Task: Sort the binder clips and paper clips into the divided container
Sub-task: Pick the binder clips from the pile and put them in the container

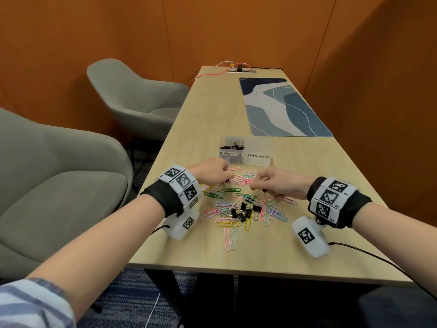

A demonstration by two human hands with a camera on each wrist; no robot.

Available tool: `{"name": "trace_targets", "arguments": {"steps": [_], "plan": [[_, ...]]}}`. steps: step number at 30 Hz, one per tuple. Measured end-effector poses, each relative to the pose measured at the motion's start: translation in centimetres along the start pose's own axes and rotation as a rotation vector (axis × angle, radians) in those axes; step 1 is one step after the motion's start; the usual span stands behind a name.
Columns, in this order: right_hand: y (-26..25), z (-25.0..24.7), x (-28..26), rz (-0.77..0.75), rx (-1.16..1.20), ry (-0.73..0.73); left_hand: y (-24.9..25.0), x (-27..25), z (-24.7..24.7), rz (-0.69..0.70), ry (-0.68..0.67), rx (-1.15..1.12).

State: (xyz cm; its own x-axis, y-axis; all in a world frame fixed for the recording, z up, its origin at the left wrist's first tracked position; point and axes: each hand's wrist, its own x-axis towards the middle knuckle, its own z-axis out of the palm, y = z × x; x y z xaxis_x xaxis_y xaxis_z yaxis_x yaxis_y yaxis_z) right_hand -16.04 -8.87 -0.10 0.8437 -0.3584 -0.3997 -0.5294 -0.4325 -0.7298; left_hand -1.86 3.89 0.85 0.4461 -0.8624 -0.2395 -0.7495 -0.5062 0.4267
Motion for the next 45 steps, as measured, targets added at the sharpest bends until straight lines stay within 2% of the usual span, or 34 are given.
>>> {"name": "trace_targets", "arguments": {"steps": [3, 7, 11, 14, 17, 21, 29, 36, 39, 45], "plan": [[0.3, -0.1, -0.9, -0.055, -0.128, -0.051, 0.0, 0.2, 0.0, 0.016, -0.001, -0.11], [0.3, 0.3, -1.9, -0.113, -0.441, -0.129, 0.5, 0.0, 0.0, 0.009, -0.042, -0.212], [0.2, 1.7, -1.9, -0.17, -0.681, -0.093, 1.4, -0.4, 0.4, 0.03, -0.131, -0.138], [-0.1, 1.9, -1.5, -0.172, -0.752, -0.078, 1.7, -0.8, 0.8, 0.045, -0.227, -0.065], [0.0, 1.8, -1.2, -0.158, -0.717, -0.086, 1.8, -1.0, 1.1, 0.084, -0.241, 0.118], [0.2, 1.5, -1.0, -0.141, -0.637, -0.053, 1.7, -1.2, 2.0, 0.155, -0.158, 0.31], [-0.2, 2.2, -1.8, -0.15, -0.759, -0.04, 1.7, -0.8, 3.0, 0.261, -0.041, 0.29], [-0.3, 2.9, -1.8, -0.198, -0.89, 0.006, 1.9, -1.0, 2.8, 0.306, -0.054, 0.297], [-0.2, 2.6, -1.5, -0.191, -0.797, -0.031, 1.8, -1.0, 2.8, 0.3, -0.055, 0.313], [0.3, 0.7, -0.5, -0.036, -0.484, -0.143, 1.2, -0.5, 2.1, 0.239, -0.102, 0.263]]}}
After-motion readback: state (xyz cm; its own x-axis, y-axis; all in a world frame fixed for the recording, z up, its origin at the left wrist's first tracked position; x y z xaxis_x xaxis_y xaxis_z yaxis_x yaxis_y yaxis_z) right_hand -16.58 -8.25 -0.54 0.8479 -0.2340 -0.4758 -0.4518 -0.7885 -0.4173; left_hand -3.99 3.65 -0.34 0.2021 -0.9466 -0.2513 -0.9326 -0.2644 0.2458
